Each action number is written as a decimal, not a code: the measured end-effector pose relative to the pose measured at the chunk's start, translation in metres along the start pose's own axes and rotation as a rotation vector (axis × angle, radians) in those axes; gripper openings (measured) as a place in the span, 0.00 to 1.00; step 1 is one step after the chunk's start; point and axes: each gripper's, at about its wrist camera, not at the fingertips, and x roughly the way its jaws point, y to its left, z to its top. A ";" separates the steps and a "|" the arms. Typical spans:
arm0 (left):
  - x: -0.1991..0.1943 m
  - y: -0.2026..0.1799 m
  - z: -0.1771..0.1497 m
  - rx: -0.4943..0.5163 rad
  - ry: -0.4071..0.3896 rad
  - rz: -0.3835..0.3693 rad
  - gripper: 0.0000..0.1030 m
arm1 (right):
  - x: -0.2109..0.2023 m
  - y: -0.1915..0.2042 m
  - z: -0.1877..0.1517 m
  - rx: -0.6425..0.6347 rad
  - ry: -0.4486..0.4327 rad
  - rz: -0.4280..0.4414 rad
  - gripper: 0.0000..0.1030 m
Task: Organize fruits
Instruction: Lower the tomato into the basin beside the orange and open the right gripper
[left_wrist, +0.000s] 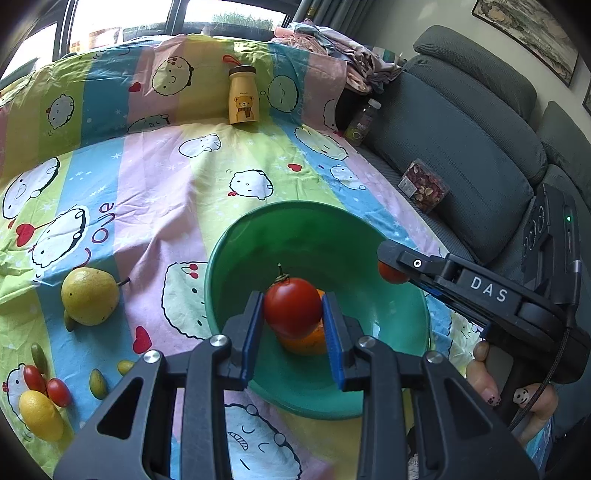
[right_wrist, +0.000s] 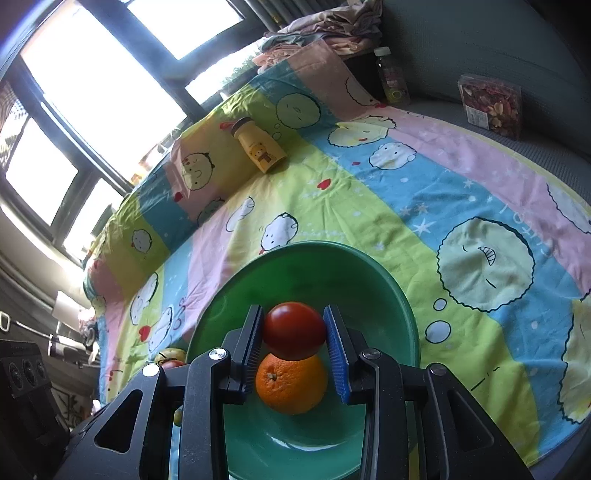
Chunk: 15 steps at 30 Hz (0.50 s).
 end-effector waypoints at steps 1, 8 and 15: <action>0.002 0.000 0.000 0.001 0.004 0.002 0.30 | 0.001 -0.001 0.000 0.001 0.003 -0.002 0.34; 0.013 0.000 0.000 0.001 0.029 0.010 0.30 | 0.005 -0.004 0.000 0.007 0.012 -0.030 0.34; 0.020 0.001 0.001 0.001 0.048 0.014 0.30 | 0.009 -0.004 -0.001 0.003 0.020 -0.057 0.34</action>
